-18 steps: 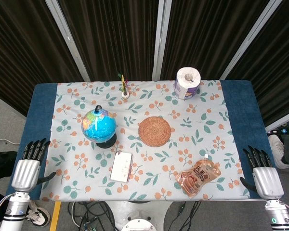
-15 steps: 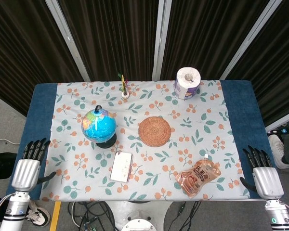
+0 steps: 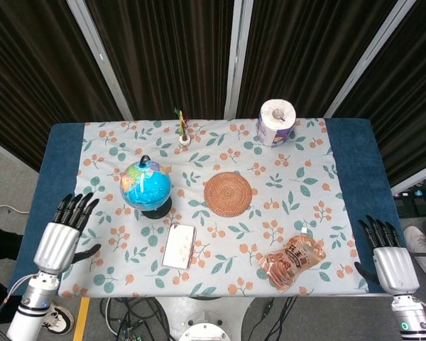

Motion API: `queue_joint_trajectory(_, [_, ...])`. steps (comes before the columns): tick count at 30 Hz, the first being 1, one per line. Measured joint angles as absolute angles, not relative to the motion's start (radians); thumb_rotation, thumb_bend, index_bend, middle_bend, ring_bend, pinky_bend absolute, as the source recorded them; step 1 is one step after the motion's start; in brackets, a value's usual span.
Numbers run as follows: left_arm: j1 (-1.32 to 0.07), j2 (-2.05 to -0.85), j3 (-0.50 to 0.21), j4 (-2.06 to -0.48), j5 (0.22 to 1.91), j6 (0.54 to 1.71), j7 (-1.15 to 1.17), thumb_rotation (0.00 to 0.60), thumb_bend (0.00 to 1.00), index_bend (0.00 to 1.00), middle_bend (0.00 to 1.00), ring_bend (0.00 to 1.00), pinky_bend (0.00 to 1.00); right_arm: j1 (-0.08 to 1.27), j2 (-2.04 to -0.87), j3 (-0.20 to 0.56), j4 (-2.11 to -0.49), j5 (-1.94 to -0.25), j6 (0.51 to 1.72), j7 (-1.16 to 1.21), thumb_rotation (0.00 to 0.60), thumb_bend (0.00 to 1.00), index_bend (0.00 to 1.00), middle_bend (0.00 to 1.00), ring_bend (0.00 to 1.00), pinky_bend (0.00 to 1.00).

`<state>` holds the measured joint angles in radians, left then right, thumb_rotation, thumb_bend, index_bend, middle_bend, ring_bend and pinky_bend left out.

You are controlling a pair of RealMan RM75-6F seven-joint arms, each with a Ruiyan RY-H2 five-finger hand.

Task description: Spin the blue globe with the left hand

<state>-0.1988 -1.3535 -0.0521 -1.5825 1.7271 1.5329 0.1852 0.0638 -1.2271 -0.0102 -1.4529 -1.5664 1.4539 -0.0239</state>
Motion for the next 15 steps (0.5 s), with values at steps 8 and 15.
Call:
queue_joint_trajectory(8, [-0.308, -1.377, -0.071, -1.654, 1.799, 1.429, 0.271, 0.6, 0.0, 0.03, 0.0, 0.0, 0.0, 0.065, -1.237, -0.013, -1.427, -1.56, 1.44, -0.004, 0.6, 0.14, 0.0, 0.0, 0.0, 0.0])
queue_joint_trajectory(15, [-0.371, -1.44, -0.08, -1.65, 1.784, 1.343, 0.307, 0.6, 0.0, 0.03, 0.0, 0.0, 0.0, 0.062, -1.237, -0.011, -1.416, -1.559, 1.447, 0.011, 0.6, 0.14, 0.0, 0.0, 0.0, 0.0])
